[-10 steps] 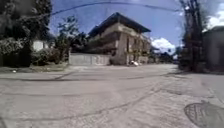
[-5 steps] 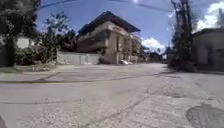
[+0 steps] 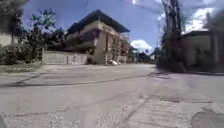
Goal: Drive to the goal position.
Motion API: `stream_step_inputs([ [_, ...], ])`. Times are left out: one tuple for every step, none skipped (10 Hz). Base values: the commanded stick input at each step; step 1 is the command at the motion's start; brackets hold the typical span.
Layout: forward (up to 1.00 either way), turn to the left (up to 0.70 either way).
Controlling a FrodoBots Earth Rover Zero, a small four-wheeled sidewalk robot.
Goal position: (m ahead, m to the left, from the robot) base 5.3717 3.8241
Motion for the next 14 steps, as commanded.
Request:
stream_step_inputs([
  [1.0,-0.24],
  [1.0,-0.07],
  [1.0,0.07],
  [1.0,0.19],
  [1.0,0.37],
  [1.0,0.2],
  [1.0,0.0],
  [1.0,0.02],
  [1.0,0.14],
  [1.0,0.26],
  [1.0,0.18],
  [1.0,0.2],
  [1.0,0.4],
  [1.0,0.4],
])
